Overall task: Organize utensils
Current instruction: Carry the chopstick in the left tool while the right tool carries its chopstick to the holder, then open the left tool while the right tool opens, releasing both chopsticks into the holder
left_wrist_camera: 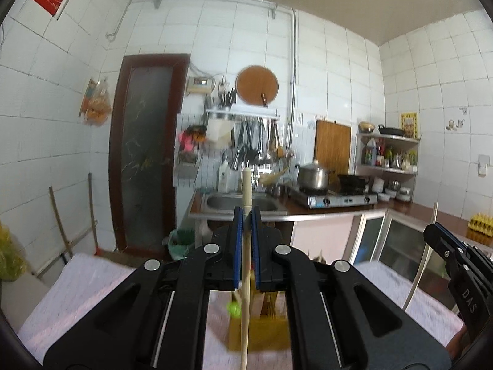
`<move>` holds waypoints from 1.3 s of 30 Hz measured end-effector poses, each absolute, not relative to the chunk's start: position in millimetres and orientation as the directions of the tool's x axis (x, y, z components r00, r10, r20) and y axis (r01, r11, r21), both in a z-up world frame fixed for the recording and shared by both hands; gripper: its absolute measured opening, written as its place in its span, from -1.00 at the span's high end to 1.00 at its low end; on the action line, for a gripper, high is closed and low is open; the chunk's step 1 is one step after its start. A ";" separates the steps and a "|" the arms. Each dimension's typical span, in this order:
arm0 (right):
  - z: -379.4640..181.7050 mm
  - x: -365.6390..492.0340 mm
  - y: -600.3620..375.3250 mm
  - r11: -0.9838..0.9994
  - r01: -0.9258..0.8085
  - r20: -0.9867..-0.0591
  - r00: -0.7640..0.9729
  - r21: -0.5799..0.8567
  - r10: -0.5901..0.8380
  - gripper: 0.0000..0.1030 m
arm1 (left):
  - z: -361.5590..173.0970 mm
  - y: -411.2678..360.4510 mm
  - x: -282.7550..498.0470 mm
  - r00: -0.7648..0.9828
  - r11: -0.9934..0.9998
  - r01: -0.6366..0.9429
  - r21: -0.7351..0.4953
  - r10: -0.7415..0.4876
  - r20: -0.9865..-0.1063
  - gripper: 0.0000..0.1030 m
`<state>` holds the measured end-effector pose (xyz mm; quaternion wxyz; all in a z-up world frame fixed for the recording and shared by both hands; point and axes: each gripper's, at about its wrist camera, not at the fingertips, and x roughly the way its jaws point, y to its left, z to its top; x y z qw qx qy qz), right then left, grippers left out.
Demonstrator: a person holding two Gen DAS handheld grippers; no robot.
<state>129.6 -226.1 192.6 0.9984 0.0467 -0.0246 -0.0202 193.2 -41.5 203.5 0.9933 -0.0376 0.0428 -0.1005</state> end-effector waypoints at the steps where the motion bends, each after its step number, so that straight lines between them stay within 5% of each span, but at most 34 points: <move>1: 197.7 138.5 -226.4 0.995 0.037 0.053 0.998 0.094 -0.042 0.88 | 209.0 -44.3 204.5 0.977 0.976 0.198 -0.085 -0.204 -0.063 0.91; 12: 213.3 246.6 -228.8 0.991 0.005 0.083 0.996 0.137 -0.017 0.89 | 208.2 -83.2 308.6 0.976 0.973 0.215 -0.086 -0.218 -0.017 0.91; 31: 120.7 298.5 -239.0 0.991 0.068 -0.217 0.975 0.116 -0.041 0.77 | 122.2 -76.6 363.4 0.972 0.988 0.105 -0.109 -0.126 -0.198 0.90; 32: 121.2 296.1 -239.0 0.991 0.072 -0.227 0.973 0.117 -0.043 0.61 | 123.4 -71.2 361.2 0.970 0.988 0.104 -0.116 -0.126 -0.209 0.85; 33: 122.1 291.0 -241.2 0.989 0.079 -0.235 0.971 0.124 -0.048 0.09 | 124.3 -67.7 357.7 0.968 0.987 0.103 -0.120 -0.128 -0.217 0.76; 34: 123.5 283.9 -243.4 0.987 0.088 -0.231 0.971 0.132 -0.055 -0.12 | 127.8 -60.3 351.1 0.966 0.987 0.096 -0.126 -0.123 -0.227 0.51; 37: 126.9 262.6 -247.7 0.986 0.104 -0.264 0.962 0.134 -0.065 -0.12 | 136.1 -44.7 326.7 0.970 0.992 0.059 -0.113 -0.084 -0.228 -0.06; 39: 127.3 244.0 -250.1 0.984 0.112 -0.287 0.956 0.137 -0.069 -0.12 | 139.5 -33.3 305.7 0.966 0.994 0.047 -0.095 -0.070 -0.249 -0.24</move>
